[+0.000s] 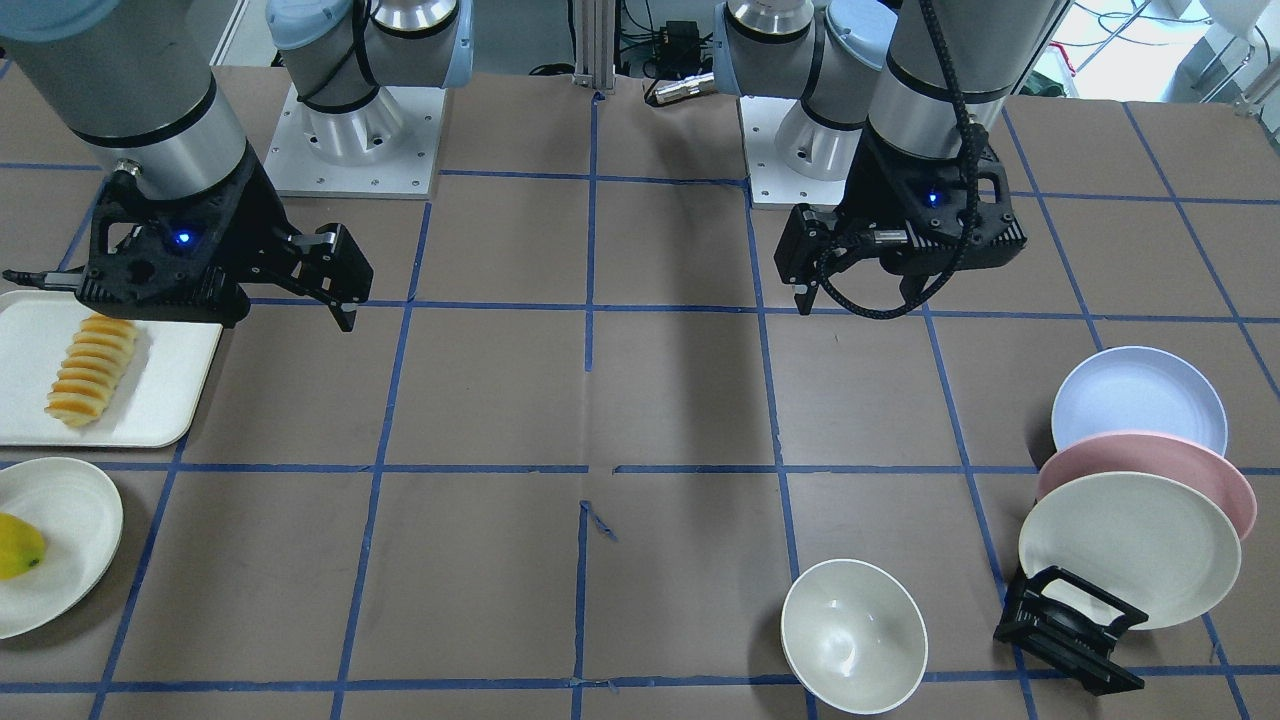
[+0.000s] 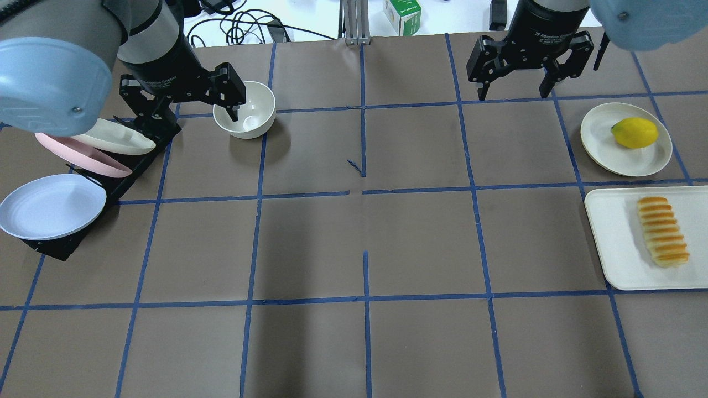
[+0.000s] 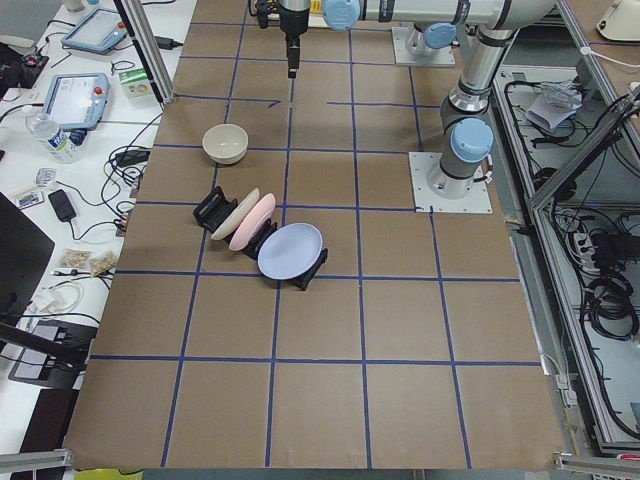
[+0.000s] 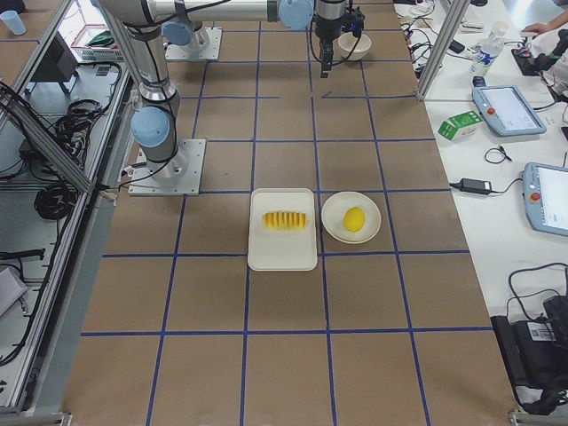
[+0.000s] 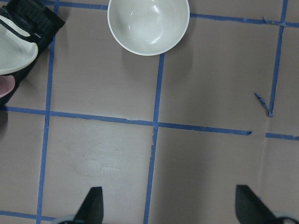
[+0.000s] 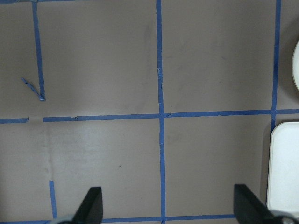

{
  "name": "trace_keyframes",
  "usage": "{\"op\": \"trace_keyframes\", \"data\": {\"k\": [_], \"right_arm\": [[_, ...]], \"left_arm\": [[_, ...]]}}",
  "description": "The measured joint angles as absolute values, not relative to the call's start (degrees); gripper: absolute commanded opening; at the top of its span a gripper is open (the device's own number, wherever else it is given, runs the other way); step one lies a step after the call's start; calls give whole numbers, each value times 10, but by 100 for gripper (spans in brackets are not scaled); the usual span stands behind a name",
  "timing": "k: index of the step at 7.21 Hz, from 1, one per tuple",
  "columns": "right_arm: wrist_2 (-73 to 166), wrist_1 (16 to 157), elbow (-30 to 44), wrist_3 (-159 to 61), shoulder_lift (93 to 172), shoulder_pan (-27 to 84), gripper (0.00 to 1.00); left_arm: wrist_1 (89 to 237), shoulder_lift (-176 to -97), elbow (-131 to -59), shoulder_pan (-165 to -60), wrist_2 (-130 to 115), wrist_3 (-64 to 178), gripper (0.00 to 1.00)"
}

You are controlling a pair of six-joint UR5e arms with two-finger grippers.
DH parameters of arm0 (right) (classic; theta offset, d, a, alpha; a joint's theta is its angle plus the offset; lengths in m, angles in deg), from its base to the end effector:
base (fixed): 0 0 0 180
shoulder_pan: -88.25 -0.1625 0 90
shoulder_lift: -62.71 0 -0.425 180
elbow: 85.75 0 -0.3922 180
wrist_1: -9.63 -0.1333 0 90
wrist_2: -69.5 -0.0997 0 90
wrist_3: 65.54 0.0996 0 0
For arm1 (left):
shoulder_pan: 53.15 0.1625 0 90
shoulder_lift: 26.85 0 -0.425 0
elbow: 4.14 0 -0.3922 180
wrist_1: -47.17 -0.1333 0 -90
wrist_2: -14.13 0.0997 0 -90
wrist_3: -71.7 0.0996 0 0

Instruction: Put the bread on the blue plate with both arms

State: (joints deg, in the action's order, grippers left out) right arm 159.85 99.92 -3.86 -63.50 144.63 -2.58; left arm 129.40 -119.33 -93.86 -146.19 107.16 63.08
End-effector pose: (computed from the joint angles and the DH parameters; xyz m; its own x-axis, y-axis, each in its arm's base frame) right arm 0.1407 -0.5502 0.4844 -0.9998 0.0212 0.0059 0.0211 0.9998 -0.0058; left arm -0.1554 -0.5117 0.4827 -0.9941 -0.1017 -0.0375 -0.0973 0.9898 -0.1039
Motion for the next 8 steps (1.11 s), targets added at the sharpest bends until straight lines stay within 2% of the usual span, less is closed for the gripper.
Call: {"op": "trace_keyframes", "data": {"k": [5,8], "right_arm": [[1603,996,-38,-677,1446,-4,100],[1628,997,-29,-794,1445,86,100]], "left_arm": [[1283,-1195,-947,-1457,1106,652,100],[1284,-1170,-938,-1398,1113,675,100]]}}
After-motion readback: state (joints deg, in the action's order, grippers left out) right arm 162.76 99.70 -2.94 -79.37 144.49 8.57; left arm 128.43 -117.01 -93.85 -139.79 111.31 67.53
